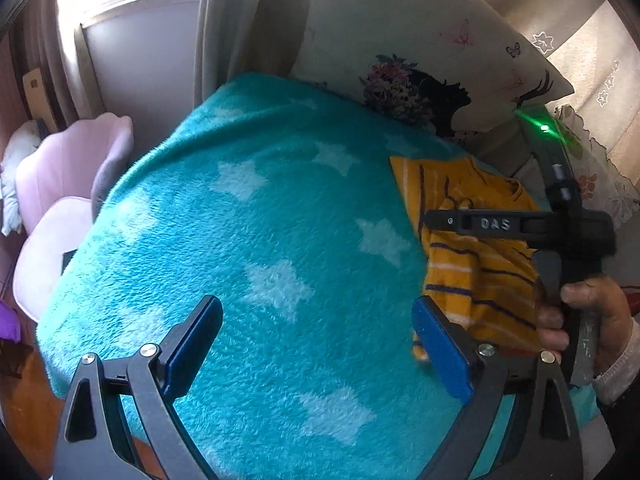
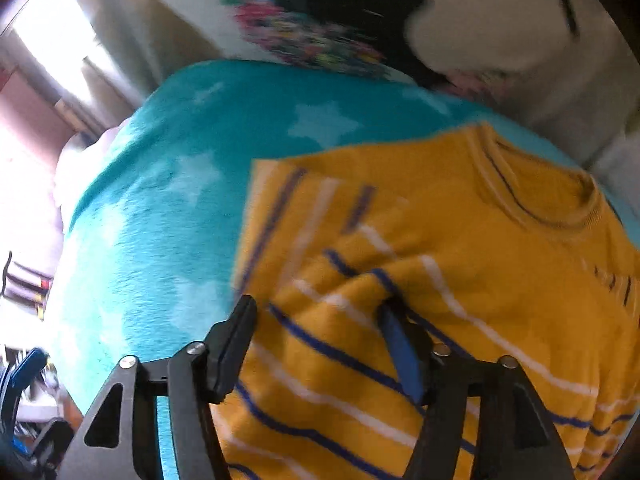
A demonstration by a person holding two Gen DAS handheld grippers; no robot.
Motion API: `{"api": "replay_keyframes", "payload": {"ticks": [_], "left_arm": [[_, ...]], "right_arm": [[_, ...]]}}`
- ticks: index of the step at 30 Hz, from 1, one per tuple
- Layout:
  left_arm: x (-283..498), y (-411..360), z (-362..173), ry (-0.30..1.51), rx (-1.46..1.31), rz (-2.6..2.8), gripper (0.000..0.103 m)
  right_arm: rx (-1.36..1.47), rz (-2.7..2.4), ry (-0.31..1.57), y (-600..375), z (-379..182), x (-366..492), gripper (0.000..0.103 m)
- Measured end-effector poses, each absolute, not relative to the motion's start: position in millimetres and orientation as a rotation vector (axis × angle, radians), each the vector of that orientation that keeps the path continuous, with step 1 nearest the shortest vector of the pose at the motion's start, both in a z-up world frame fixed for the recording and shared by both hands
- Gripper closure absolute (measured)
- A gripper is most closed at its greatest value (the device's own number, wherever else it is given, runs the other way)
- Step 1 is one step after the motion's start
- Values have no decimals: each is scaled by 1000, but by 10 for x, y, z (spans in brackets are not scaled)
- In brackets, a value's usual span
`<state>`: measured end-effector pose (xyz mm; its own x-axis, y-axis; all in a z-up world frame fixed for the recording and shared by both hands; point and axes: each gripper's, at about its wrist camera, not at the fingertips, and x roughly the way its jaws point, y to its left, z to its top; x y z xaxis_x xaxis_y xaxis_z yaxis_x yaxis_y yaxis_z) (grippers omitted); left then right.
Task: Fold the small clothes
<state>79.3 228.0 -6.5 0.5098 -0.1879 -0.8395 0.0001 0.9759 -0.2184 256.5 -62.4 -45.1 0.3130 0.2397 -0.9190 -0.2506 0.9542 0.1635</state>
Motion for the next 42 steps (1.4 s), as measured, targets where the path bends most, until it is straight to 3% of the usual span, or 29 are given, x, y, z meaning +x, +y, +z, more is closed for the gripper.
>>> {"api": "replay_keyframes", "payload": {"ticks": [7, 12, 20, 22, 23, 24, 27, 32, 33, 34, 35, 37, 42], "left_arm": [[980, 2012, -201, 1078, -196, -300, 8], [1030, 1641, -441, 1157, -220, -500, 8], [1090, 1156, -689, 1183, -253, -676, 10], [1100, 1025, -668, 1199, -188, -670, 36], [1107, 972, -666, 1217, -137, -661, 67], [1114, 961, -660, 1225, -117, -662, 73], [1125, 1025, -614, 1243, -129, -657, 81], [1099, 994, -525, 1242, -51, -619, 85], [1085, 964, -501, 1239, -28, -610, 86], [1060, 953, -466, 1235, -14, -601, 86], [1021, 962, -419, 1230, -14, -596, 87], [934, 1009, -315, 1217, -23, -581, 89], [763, 1149, -257, 1206, -71, -512, 91]], "right_arm": [[159, 345, 1119, -1193, -42, 2178, 35], [265, 119, 1082, -2247, 167, 1737, 26], [577, -133, 1123, -3731, -199, 778, 23], [625, -134, 1124, -3862, -317, 629, 22], [642, -128, 1128, -3907, -383, 567, 21], [655, -118, 1136, -3933, -446, 518, 21], [698, -55, 1139, -3890, -590, 450, 21], [686, 43, 1075, -3745, -717, 653, 17], [693, 55, 1060, -3725, -734, 746, 23], [719, 65, 1048, -3742, -741, 809, 65], [770, 94, 1053, -3784, -763, 861, 84], [908, 157, 1037, -3915, -769, 835, 83], [922, 191, 1022, -4070, -549, 439, 84]]}}
